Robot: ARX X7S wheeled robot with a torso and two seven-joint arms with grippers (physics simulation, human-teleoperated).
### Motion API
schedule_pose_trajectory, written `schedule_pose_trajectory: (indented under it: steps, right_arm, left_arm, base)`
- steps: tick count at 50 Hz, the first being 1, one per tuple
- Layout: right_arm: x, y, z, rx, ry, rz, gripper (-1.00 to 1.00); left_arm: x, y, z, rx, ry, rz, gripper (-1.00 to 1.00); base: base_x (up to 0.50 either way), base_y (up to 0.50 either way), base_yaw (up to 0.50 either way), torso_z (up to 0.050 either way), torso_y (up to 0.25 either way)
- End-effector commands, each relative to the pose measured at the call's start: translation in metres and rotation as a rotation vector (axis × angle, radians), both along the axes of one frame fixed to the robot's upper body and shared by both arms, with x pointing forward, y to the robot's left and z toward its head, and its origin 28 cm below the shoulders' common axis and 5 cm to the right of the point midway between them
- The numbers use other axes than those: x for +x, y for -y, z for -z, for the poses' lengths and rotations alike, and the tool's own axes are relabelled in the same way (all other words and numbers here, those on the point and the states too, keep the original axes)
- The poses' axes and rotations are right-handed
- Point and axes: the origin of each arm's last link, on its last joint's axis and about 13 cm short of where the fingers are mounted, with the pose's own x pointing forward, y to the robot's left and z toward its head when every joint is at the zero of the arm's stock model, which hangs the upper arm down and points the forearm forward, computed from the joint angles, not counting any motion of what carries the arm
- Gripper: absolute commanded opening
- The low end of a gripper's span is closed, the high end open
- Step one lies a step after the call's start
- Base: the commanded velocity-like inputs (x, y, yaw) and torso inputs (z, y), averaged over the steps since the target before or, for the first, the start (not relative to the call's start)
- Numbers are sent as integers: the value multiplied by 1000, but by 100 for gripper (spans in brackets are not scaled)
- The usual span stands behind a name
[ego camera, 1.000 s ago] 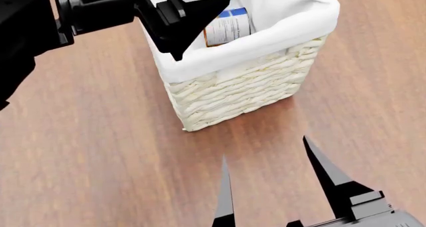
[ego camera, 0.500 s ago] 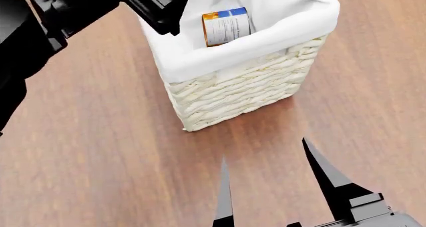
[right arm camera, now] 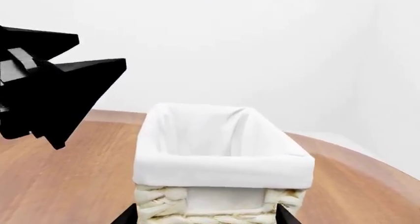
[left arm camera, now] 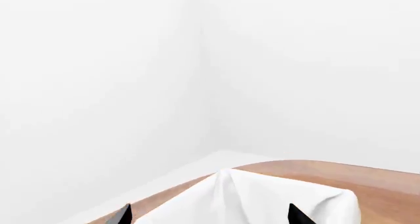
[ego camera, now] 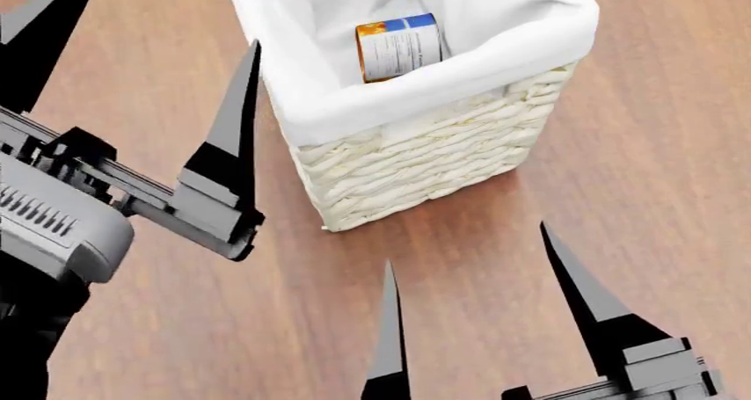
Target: Pick up the alphabet soup and the cream cheese box, and put them in the basket.
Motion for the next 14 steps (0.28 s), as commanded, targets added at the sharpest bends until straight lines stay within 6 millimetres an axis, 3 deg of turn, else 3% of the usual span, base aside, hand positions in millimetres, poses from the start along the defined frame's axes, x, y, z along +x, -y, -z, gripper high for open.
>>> schedule_pose_trajectory:
  steps: [1, 14]
  right_arm:
    - [-2, -3, -2, 2, 61, 13, 100]
    - [-11, -6, -16, 10, 142, 20, 100]
  left_arm:
    - [-33, 1, 15, -56, 62, 9, 100]
    - [-50, 0, 14, -77, 92, 17, 100]
  base:
    - [0, 0, 0, 0, 0]
    - [0, 0, 0, 0, 0]
